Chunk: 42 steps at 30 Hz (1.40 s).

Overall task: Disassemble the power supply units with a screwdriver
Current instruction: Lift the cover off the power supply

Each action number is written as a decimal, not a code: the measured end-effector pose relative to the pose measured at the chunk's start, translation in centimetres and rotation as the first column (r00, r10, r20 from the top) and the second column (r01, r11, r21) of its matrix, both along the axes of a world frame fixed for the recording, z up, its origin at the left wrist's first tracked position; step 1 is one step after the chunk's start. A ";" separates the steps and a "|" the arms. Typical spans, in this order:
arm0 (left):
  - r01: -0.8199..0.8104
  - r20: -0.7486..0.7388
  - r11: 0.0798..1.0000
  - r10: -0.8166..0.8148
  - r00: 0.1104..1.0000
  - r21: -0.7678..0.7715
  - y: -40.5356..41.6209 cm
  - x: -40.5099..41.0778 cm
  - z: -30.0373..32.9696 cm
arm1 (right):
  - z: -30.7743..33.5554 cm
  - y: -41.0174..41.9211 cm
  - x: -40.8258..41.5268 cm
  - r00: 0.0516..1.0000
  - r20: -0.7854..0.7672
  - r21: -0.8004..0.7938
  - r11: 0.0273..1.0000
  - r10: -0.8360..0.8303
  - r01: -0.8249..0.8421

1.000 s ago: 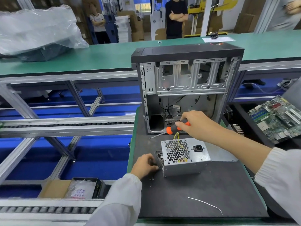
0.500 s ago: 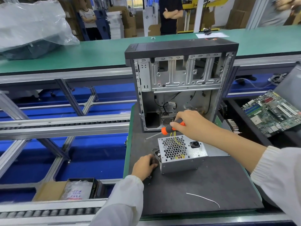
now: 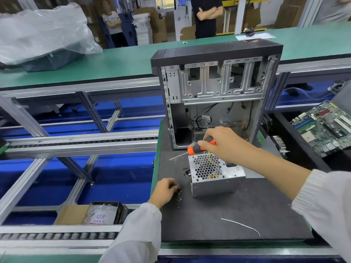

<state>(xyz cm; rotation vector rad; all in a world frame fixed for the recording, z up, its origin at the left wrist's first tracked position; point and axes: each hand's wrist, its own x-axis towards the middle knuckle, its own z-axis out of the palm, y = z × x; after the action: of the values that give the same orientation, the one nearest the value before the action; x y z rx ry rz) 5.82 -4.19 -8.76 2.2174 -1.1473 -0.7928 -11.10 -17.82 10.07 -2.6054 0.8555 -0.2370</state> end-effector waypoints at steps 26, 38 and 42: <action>-0.690 -0.678 0.628 0.332 0.656 -0.360 5.3 1.4 -1.2 | -0.4 0.7 -0.1 0.999 0.033 -0.003 0.999 0.037 -0.036; -0.400 -0.168 0.899 0.372 0.913 -0.178 6.0 1.6 -1.6 | -0.4 0.9 0.5 0.999 0.027 0.003 1.000 0.028 -0.028; -0.358 -0.079 0.925 0.350 0.933 -0.128 5.3 0.9 -1.7 | -0.4 0.8 0.4 0.999 0.028 0.009 1.000 0.027 -0.027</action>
<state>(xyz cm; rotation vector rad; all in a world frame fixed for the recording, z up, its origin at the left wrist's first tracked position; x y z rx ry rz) 6.75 1.06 -10.47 2.1814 -0.7192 -0.5957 -10.69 -17.05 9.69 -2.5965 0.8097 -0.2609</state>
